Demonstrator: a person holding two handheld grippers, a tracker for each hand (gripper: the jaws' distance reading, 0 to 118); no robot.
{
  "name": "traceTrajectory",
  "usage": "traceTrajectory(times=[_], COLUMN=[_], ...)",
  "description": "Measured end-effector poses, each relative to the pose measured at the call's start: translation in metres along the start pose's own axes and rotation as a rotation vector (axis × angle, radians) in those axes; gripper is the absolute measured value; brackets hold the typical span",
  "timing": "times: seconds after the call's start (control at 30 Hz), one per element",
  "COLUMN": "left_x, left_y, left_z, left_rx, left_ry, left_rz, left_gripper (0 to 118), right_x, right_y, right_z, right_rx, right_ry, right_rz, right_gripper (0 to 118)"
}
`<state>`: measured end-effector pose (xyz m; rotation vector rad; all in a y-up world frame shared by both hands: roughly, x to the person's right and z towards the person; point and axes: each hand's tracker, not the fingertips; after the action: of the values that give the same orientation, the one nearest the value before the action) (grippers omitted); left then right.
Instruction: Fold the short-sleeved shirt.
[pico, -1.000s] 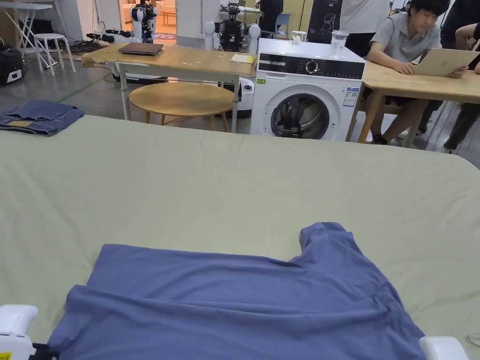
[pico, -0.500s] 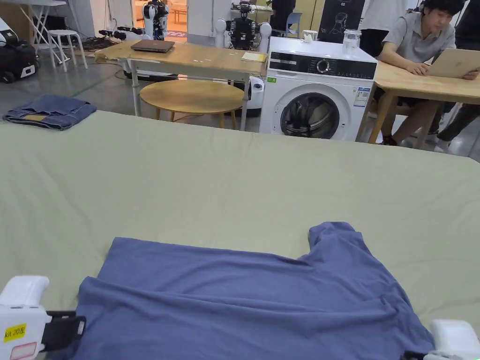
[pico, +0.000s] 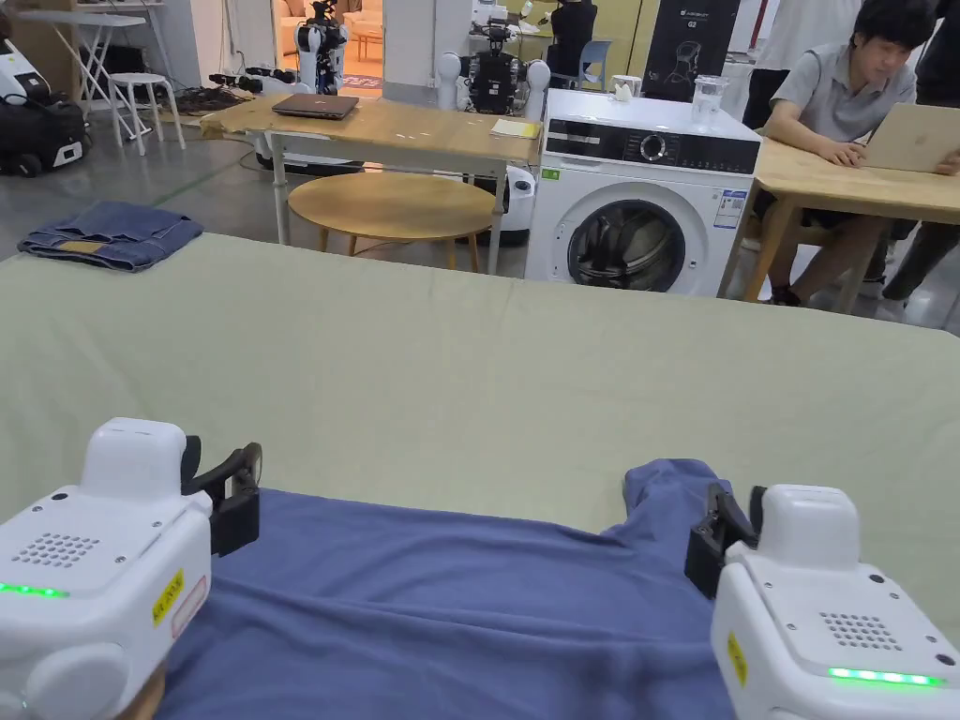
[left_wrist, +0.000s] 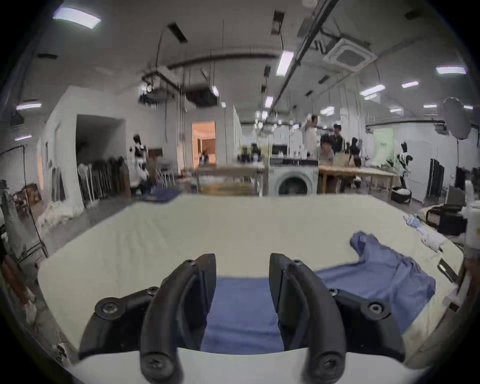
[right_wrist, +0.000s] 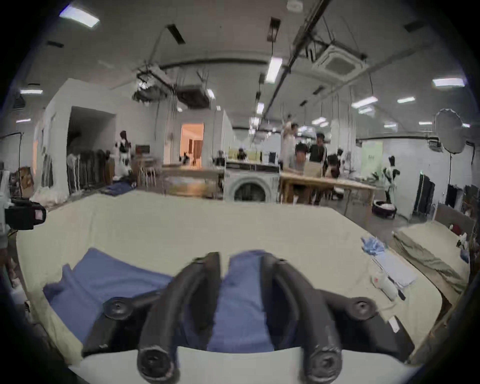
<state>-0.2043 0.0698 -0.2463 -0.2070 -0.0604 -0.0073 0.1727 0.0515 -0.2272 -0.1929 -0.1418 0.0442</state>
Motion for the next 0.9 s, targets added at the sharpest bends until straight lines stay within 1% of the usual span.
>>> traceTrajectory(times=[0.03, 0.07, 0.1, 0.13, 0.17, 0.23, 0.37, 0.47, 0.63, 0.67, 0.73, 0.77, 0.8, 0.83, 0.87, 0.9], left_x=[0.005, 0.008, 0.011, 0.015, 0.017, 0.013, 0.002, -0.019, -0.053, -0.060, -0.068, -0.071, -0.073, -0.075, -0.077, -0.080], left_y=[0.000, 0.000, 0.001, 0.001, 0.000, 0.003, 0.006, 0.010, 0.014, 0.013, 0.011, 0.010, 0.009, 0.006, 0.004, 0.000], left_z=[0.004, 0.006, 0.007, 0.006, 0.007, 0.002, -0.015, -0.048, -0.139, -0.157, -0.188, -0.204, -0.219, -0.235, -0.245, -0.258], left_rx=[0.036, 0.063, 0.092, 0.086, 0.098, 0.067, 0.021, -0.118, -0.437, -0.491, -0.594, -0.632, -0.676, -0.734, -0.764, -0.811], left_ry=[0.010, 0.009, 0.013, 0.033, 0.067, 0.014, 0.025, 0.014, -0.051, -0.086, -0.093, -0.125, -0.114, -0.110, -0.115, -0.120], left_rz=[-0.005, -0.010, -0.017, -0.029, -0.038, -0.008, 0.044, 0.071, 0.078, 0.097, 0.115, 0.130, 0.120, 0.107, 0.106, 0.110], left_gripper=[39, 34, 21, 2, 0, 0, 0, 0, 0, 0, 0, 0, 2, 14, 33, 41], right_x=[-0.006, -0.010, -0.013, -0.016, -0.019, -0.021, -0.023, -0.022, -0.021, -0.020, -0.019, -0.017, -0.016, -0.015, -0.013, -0.011], right_y=[0.000, 0.000, -0.001, -0.002, -0.002, -0.002, 0.000, 0.002, -0.003, -0.005, -0.009, -0.011, -0.014, -0.016, -0.018, -0.021], right_z=[0.000, -0.001, -0.001, 0.000, 0.001, 0.002, -0.003, -0.010, -0.026, -0.031, -0.039, -0.043, -0.047, -0.050, -0.052, -0.055], right_rx=[-0.001, 0.011, 0.023, 0.043, 0.055, 0.083, 0.078, 0.056, 0.000, -0.013, -0.064, -0.075, -0.086, -0.106, -0.118, -0.128], right_ry=[-0.004, 0.002, 0.007, 0.002, -0.013, 0.001, 0.028, 0.039, 0.058, 0.058, 0.062, 0.066, 0.064, 0.059, 0.058, 0.057], right_rz=[-0.016, -0.033, -0.047, -0.061, -0.057, -0.070, -0.071, -0.068, -0.032, -0.029, -0.019, -0.020, -0.019, -0.009, -0.002, 0.003], right_gripper=[21, 14, 6, 0, 0, 0, 0, 0, 0, 0, 0, 0, 0, 0, 0, 0])
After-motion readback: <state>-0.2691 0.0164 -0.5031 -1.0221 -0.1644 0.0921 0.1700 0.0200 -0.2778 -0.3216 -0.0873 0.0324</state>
